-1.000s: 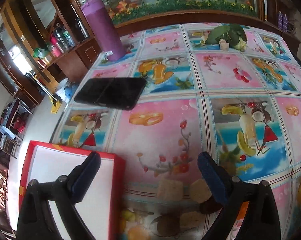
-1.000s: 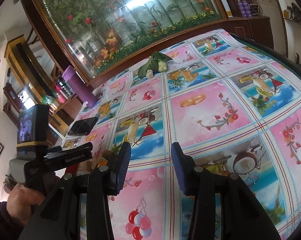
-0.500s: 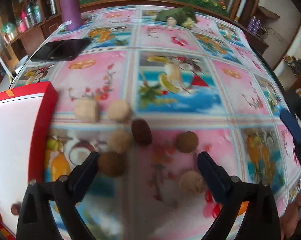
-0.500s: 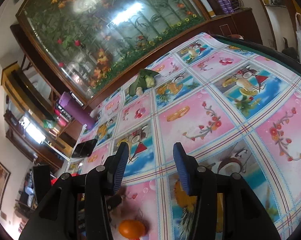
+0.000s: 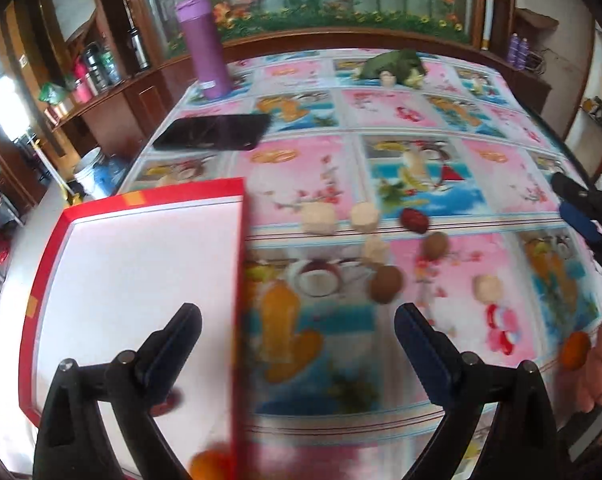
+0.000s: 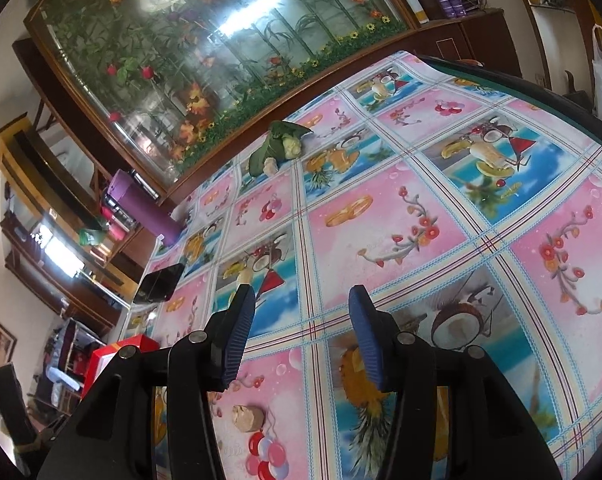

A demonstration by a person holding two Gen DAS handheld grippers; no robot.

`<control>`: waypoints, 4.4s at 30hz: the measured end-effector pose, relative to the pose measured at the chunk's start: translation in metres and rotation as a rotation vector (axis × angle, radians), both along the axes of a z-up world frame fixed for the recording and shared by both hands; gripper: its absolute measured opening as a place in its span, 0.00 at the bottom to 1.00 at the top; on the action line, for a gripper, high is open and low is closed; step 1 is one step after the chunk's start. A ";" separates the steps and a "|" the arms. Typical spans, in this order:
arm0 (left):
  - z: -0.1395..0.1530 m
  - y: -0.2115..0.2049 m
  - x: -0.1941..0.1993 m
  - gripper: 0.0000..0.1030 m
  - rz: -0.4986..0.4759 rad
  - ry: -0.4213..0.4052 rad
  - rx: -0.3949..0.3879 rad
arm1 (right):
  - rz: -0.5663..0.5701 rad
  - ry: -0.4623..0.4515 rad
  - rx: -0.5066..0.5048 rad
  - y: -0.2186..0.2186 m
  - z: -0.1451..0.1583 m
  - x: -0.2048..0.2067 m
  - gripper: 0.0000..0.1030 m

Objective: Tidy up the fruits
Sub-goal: 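Lower the left tool toward a brown kiwi while the right tool approaches an orange, then close the left tool on the brown kiwi while the right tool closes on the orange, then carry the kiwi into the red box with the left tool while the right tool drops the orange there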

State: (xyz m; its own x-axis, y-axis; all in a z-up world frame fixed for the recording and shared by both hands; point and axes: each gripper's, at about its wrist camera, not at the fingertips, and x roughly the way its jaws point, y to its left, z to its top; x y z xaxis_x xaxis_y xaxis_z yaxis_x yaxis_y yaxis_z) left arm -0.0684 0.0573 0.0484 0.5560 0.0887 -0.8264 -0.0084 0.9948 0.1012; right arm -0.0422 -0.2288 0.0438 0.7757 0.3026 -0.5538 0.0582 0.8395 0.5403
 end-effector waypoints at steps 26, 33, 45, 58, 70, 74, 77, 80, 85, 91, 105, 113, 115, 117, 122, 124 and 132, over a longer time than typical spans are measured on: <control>-0.039 -0.036 0.022 0.67 -0.100 0.030 -0.055 | 0.224 0.090 -0.113 -0.063 -0.009 -0.088 0.54; -0.035 -0.035 0.012 0.26 -0.158 0.021 -0.127 | 0.236 0.109 -0.191 -0.032 -0.013 -0.074 0.60; -0.013 -0.024 -0.024 0.27 -0.172 -0.059 -0.179 | 0.218 0.120 -0.270 -0.029 -0.017 -0.065 0.65; -0.021 -0.023 -0.005 0.64 -0.112 -0.032 -0.138 | 0.211 0.151 -0.269 -0.025 -0.024 -0.048 0.65; -0.040 -0.028 0.019 0.51 -0.051 -0.008 -0.145 | 0.228 0.170 -0.266 -0.021 -0.027 -0.046 0.48; -0.039 -0.024 0.022 0.35 -0.040 -0.020 -0.146 | 0.226 0.173 -0.268 -0.018 -0.027 -0.046 0.37; -0.040 -0.022 0.023 0.27 -0.039 -0.029 -0.138 | 0.228 0.173 -0.255 -0.019 -0.028 -0.046 0.33; -0.040 -0.020 0.021 0.26 -0.043 -0.037 -0.140 | 0.228 0.173 -0.254 -0.019 -0.028 -0.046 0.32; -0.035 -0.016 0.013 0.26 -0.044 -0.044 -0.173 | 0.228 0.172 -0.249 -0.020 -0.028 -0.046 0.32; -0.018 -0.015 -0.008 0.26 -0.067 -0.084 -0.203 | 0.230 0.169 -0.253 -0.019 -0.028 -0.047 0.32; 0.018 0.012 -0.066 0.26 -0.100 -0.172 -0.265 | 0.285 0.080 -0.326 0.029 -0.014 -0.064 0.31; 0.016 0.063 -0.090 0.26 -0.010 -0.199 -0.247 | 0.434 0.023 -0.270 0.102 0.005 -0.068 0.30; 0.014 0.081 -0.095 0.26 0.026 -0.204 -0.245 | 0.472 0.007 -0.268 0.124 0.010 -0.070 0.30; 0.011 0.098 -0.100 0.26 0.067 -0.204 -0.237 | 0.509 -0.006 -0.261 0.145 0.014 -0.072 0.30; 0.006 0.140 -0.106 0.26 0.173 -0.217 -0.191 | 0.607 -0.025 -0.263 0.202 0.022 -0.075 0.30; 0.006 0.155 -0.109 0.26 0.211 -0.233 -0.166 | 0.644 -0.029 -0.271 0.224 0.023 -0.075 0.30; -0.001 0.205 -0.111 0.26 0.339 -0.246 -0.122 | 0.742 0.005 -0.307 0.301 0.019 -0.072 0.30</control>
